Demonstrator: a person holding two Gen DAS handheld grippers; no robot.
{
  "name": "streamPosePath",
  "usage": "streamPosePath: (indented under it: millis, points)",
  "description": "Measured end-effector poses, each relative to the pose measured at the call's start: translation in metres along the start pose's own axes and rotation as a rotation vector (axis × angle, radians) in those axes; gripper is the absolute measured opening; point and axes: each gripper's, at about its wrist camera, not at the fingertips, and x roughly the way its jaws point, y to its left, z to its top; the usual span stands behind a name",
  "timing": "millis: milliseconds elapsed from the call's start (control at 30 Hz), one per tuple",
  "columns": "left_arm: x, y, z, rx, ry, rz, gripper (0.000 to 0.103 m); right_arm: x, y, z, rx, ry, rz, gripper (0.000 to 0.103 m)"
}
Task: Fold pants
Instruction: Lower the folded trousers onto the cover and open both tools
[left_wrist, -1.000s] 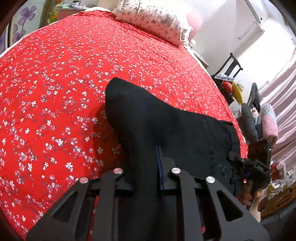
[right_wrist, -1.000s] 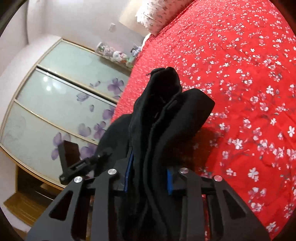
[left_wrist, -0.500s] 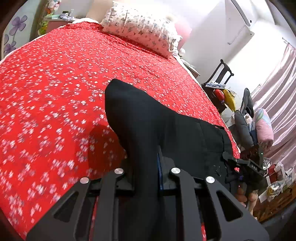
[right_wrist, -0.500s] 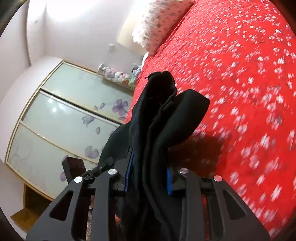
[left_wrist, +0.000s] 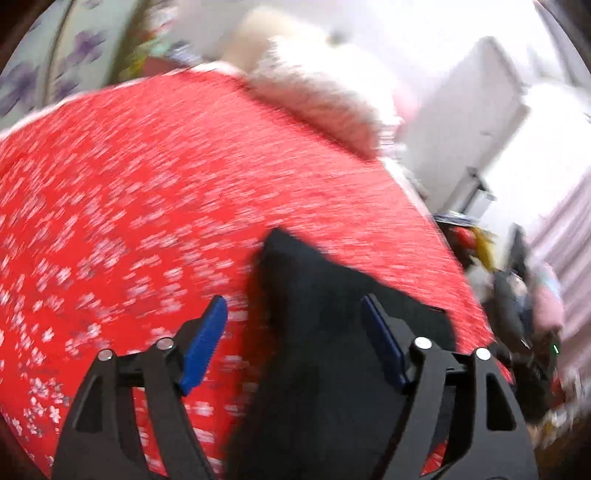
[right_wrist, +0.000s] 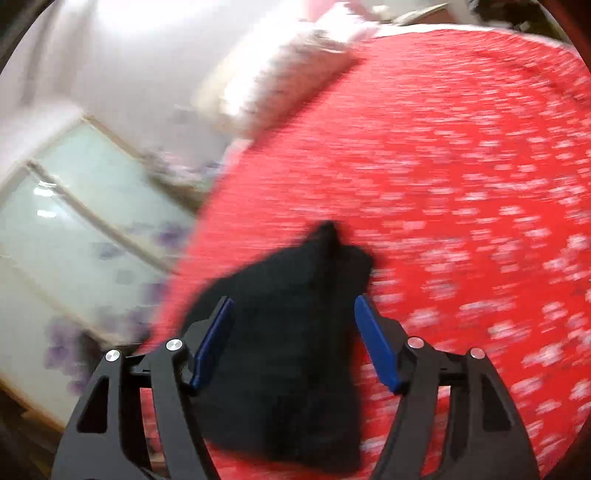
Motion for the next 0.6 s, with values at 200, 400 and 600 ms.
streamPosePath:
  millis: [200, 400, 600]
  points:
    - [0.044, -0.031, -0.018, 0.052, 0.215, -0.05, 0.098, 0.041, 0.011, -0.019, -0.002, 0.207, 0.027, 0.086]
    - [0.061, -0.023, -0.036, 0.057, 0.215, -0.018, 0.099, 0.042, -0.014, -0.024, 0.092, 0.172, 0.069, 0.085]
    - [-0.006, -0.049, -0.064, 0.205, 0.02, 0.064, 0.101, -0.002, 0.017, -0.044, -0.037, 0.017, -0.031, 0.09]
